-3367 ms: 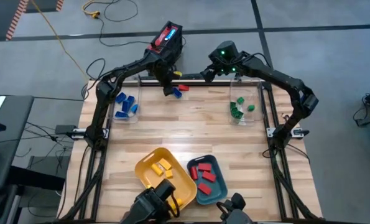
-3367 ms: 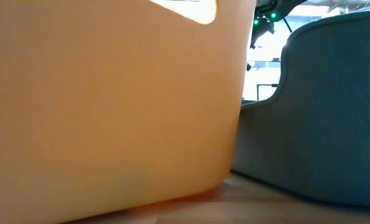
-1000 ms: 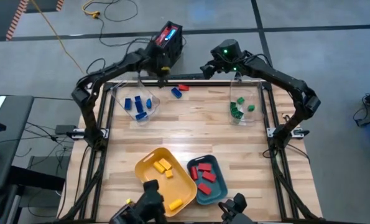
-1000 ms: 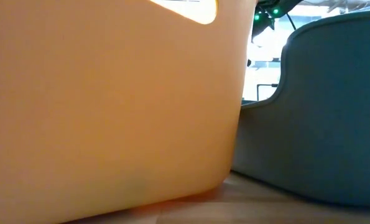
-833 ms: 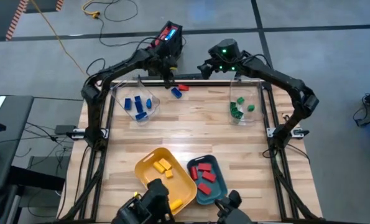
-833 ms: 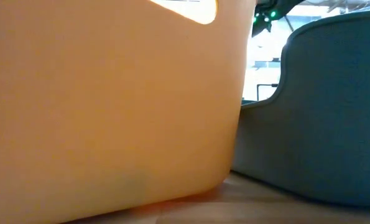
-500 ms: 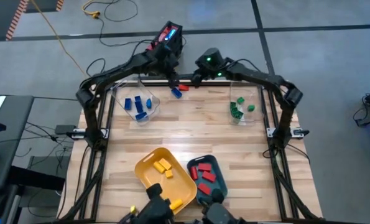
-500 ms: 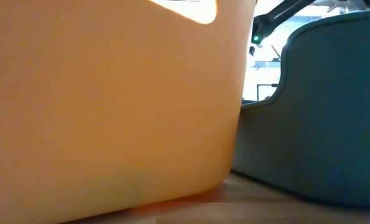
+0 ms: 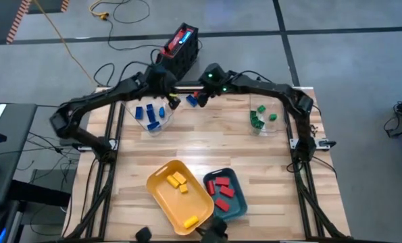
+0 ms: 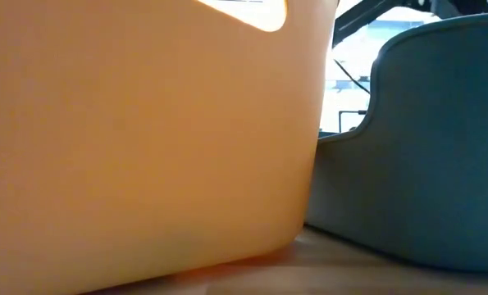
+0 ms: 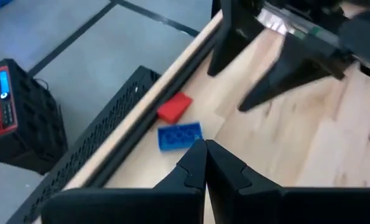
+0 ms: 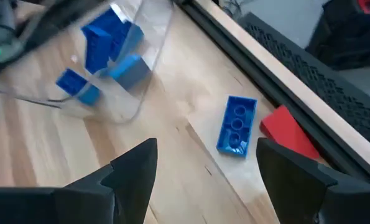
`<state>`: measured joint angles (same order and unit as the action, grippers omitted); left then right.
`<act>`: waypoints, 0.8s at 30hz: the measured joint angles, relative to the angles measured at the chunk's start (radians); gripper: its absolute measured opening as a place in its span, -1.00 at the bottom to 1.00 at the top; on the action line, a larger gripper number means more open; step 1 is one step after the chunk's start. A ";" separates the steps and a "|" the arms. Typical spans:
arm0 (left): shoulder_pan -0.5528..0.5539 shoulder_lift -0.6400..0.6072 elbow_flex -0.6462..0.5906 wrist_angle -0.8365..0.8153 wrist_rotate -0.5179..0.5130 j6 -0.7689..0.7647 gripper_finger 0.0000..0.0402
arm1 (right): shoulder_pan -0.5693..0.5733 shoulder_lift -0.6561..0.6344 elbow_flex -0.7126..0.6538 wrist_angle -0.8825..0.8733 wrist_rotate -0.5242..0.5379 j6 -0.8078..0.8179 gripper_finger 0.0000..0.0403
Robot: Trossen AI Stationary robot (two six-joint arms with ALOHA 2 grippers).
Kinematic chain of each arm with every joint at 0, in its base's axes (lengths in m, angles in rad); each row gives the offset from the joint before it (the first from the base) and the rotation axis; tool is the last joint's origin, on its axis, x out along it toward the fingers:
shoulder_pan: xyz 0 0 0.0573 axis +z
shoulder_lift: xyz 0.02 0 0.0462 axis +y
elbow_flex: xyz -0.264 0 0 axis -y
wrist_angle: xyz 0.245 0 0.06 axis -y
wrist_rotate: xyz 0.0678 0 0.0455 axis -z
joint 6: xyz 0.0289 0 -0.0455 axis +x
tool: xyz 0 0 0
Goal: Sort blocks
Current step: Put the blue game piece into the left transparent bin
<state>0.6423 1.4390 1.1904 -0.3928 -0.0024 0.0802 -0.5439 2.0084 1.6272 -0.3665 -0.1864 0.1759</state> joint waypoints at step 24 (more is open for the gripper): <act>-0.054 -0.230 -0.182 -0.077 -0.002 -0.062 -1.00 | 0.031 0.026 0.086 -0.108 0.057 0.194 0.82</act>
<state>0.5879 1.2091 1.0084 -0.4693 -0.0044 0.0177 -0.5132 2.0342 1.7130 -0.4747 -0.1294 0.3696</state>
